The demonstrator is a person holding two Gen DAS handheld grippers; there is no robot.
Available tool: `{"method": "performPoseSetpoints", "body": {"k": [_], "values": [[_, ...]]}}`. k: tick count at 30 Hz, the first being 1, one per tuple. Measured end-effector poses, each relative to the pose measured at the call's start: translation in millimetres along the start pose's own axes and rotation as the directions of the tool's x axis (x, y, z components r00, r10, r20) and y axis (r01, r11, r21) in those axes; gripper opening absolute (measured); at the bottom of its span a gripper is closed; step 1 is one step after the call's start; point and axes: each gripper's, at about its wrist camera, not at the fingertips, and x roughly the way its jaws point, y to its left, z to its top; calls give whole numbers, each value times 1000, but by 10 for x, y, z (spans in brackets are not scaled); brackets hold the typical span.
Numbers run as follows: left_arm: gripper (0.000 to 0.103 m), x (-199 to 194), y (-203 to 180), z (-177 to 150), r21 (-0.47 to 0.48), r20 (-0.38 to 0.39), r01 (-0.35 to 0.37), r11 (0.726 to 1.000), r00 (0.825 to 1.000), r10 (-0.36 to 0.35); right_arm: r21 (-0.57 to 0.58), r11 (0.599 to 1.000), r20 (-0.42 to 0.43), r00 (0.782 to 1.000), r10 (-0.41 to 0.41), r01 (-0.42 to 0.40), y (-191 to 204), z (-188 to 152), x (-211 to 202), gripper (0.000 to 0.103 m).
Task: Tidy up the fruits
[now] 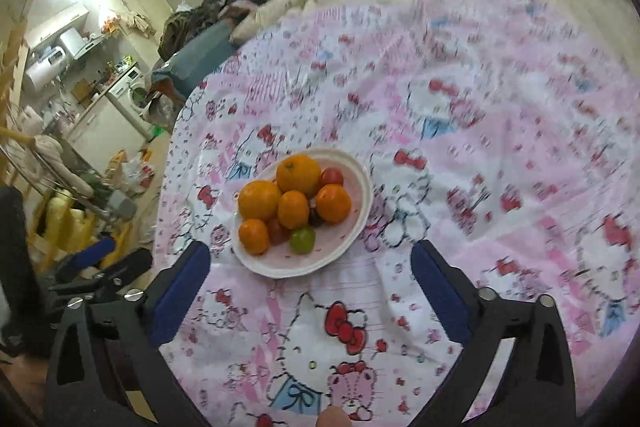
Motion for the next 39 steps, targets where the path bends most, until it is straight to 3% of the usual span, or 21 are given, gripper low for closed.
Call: {"method": "performPoseSetpoints", "body": {"k": [5, 13, 19, 39], "values": [[102, -110, 43, -105, -9, 29, 7, 1000, 1000, -6, -69, 996, 71, 996, -45, 50, 160, -120, -168, 103], [103, -153, -17, -180, 28, 92, -52, 998, 995, 49, -83, 985, 122, 983, -140, 151, 211, -183, -84, 103], [103, -102, 59, -167, -22, 82, -43, 999, 996, 44, -99, 982, 117, 982, -147, 159, 264, -184, 0, 103], [103, -109, 36, -173, -35, 71, -27, 999, 997, 29, -97, 982, 117, 982, -149, 161, 262, -186, 10, 103]]}}
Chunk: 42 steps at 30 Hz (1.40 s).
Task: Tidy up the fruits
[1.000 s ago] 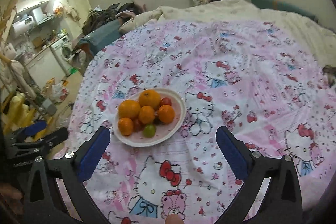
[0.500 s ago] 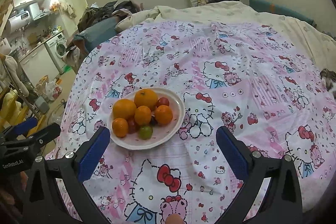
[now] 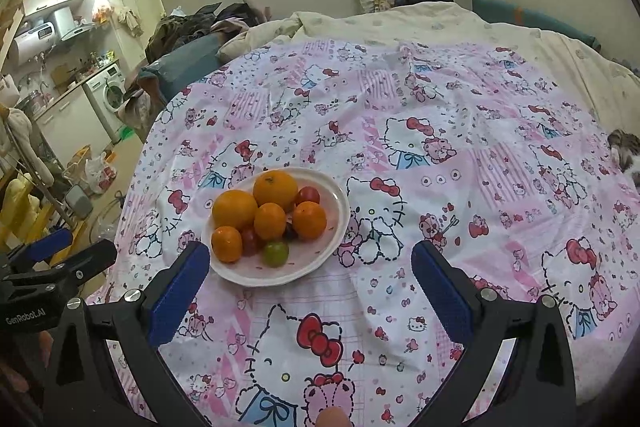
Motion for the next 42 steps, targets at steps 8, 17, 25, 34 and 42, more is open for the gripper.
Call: {"method": "performPoseSetpoints", "body": {"k": [8, 17, 25, 34, 42], "values": [[103, -13, 7, 6, -6, 3, 2, 1000, 1000, -2, 0, 1000, 1, 1000, 1, -1, 1, 3, -2, 103], [103, -17, 12, 4, -11, 2, 6, 1000, 1000, -6, -1, 1000, 0, 1000, 0, 0, -10, 10, -8, 103], [103, -12, 24, 6, -13, 0, 5, 1000, 1000, -5, -2, 1000, -2, 1000, -1, 1, -6, 7, -6, 103], [103, -2, 31, -24, -20, -4, 0, 1000, 1000, 0, -4, 1000, -1, 1000, 0, 0, -8, 10, -6, 103], [103, 0, 34, -43, -27, -6, 1, 1000, 1000, -1, -9, 1000, -1, 1000, -1, 1, -7, 7, -2, 103]]}}
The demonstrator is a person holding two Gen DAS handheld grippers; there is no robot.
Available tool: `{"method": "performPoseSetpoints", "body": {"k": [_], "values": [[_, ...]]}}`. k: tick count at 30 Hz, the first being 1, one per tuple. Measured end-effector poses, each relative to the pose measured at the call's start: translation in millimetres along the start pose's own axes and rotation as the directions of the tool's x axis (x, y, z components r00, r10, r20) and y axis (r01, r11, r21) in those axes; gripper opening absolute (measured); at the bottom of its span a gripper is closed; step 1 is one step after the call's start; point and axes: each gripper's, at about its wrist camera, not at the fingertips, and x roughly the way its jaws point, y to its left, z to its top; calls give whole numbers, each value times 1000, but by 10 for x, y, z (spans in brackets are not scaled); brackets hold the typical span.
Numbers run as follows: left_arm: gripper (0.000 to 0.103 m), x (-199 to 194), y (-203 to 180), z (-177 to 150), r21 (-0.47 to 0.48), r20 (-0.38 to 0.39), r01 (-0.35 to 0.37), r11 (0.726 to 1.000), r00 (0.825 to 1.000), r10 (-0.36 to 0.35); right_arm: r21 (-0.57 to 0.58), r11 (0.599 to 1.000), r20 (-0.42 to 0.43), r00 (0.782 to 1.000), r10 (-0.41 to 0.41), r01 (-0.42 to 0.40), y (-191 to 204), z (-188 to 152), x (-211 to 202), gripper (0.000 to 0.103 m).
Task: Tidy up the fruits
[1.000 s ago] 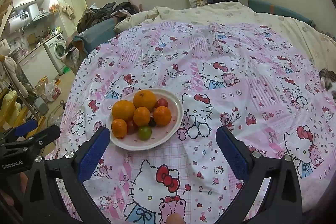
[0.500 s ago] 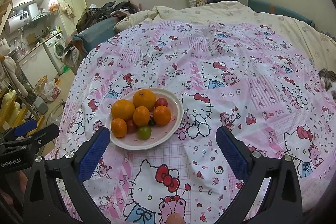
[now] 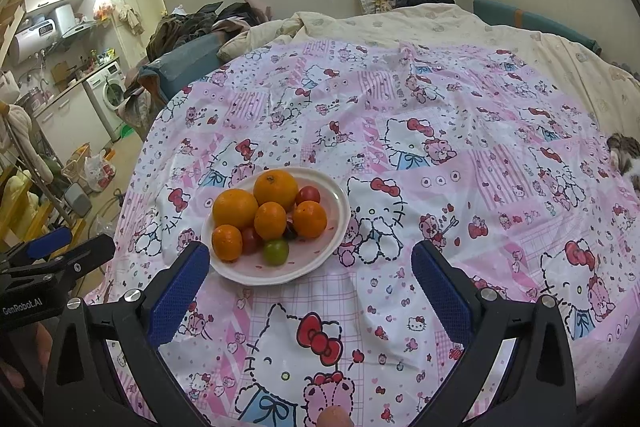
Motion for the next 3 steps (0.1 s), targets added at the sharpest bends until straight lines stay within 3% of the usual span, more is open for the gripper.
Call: {"method": "performPoseSetpoints", "body": {"k": [3], "values": [[103, 8, -9, 10, 1, 2, -1, 1000, 1000, 1, -1, 1000, 0, 1000, 0, 0, 4, -3, 4, 103]]}}
